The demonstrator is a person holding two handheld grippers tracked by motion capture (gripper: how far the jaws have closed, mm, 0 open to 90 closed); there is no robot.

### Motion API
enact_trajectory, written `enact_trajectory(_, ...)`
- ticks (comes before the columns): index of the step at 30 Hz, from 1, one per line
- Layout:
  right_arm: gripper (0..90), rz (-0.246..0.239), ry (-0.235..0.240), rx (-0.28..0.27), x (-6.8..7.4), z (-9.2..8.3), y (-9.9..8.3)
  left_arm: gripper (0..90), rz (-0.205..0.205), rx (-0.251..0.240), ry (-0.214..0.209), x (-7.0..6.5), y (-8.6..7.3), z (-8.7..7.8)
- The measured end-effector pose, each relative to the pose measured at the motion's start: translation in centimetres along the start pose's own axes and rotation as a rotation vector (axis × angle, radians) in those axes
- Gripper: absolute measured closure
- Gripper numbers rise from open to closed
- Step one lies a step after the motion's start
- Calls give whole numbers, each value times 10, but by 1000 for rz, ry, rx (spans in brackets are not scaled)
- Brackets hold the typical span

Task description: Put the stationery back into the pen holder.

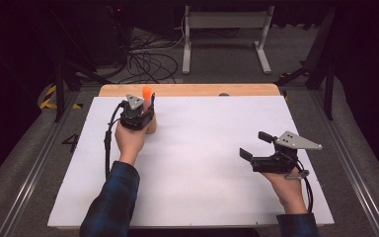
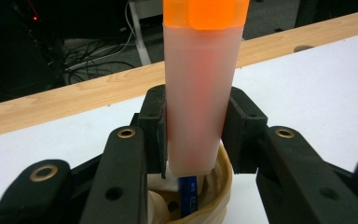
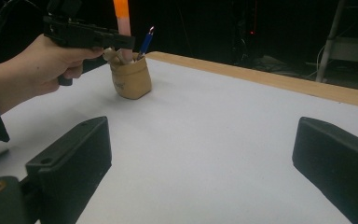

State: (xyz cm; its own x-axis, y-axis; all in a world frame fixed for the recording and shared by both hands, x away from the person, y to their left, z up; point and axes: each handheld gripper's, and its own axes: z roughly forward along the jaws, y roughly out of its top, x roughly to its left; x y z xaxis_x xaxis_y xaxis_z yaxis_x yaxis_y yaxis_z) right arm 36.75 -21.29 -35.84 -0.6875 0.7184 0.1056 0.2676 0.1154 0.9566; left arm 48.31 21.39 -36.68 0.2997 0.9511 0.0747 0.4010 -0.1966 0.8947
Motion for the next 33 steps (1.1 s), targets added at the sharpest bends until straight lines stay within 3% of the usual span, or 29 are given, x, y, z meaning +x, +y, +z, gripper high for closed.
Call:
enact_trajectory(13,51,0,0,2,0,0,0,644,9,24,0,-5,-8,7)
enact_trajectory(16,51,-2,0,2,0,0,0,644,-7,16,-1,-4,-10,7)
enact_trajectory(33,51,-3,-1,3,0,0,0,639,-14,12,7,-1,-14,5)
